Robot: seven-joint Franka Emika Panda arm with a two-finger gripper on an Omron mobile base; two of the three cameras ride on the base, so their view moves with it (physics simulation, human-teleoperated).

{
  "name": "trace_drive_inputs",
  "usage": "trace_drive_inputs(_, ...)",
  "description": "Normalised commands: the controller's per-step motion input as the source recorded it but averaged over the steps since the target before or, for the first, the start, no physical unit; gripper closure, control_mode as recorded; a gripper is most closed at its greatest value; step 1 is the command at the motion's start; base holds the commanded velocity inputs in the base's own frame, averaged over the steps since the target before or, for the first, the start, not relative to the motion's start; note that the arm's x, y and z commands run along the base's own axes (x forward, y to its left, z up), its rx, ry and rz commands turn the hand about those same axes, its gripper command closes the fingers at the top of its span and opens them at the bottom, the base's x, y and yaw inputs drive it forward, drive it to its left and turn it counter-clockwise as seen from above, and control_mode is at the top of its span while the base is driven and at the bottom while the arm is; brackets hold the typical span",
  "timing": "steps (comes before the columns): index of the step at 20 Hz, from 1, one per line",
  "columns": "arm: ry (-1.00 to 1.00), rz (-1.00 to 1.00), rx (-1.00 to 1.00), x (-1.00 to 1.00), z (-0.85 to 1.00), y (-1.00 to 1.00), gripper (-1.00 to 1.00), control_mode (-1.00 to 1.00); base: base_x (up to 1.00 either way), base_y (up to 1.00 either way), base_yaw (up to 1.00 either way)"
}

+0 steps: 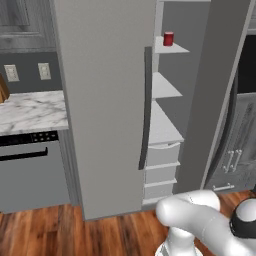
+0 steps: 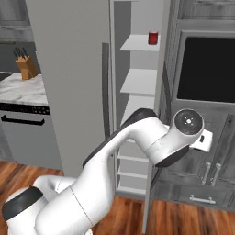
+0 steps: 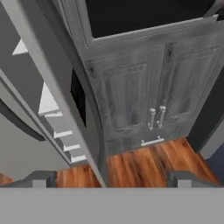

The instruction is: Pick up the frozen steak from the freezer, place it on any shelf in the fridge, and close the fridge and freezer doors when done.

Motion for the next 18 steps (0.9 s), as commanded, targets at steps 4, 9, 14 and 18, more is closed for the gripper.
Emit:
trace_drive_inputs(4,-0.01,0.0,0.01,0.62,-0.14,-0.35,-1.0,-1.0,0.0,0.0,0.0)
trace_drive_inputs(9,0.0,0.0,0.03,0.18,-0.07,0.0,-1.0,-1.0,0.0,0.0,0.0)
trace_drive_inputs(14,0.0,0.0,0.09,0.0,-0.36,0.09,-1.0,-1.0,0.0,0.0,0.0)
trace_drive_inputs(18,-0.02,0.0,0.09,0.18,-0.18,0.02,-1.0,-1.0,0.0,0.0,0.0)
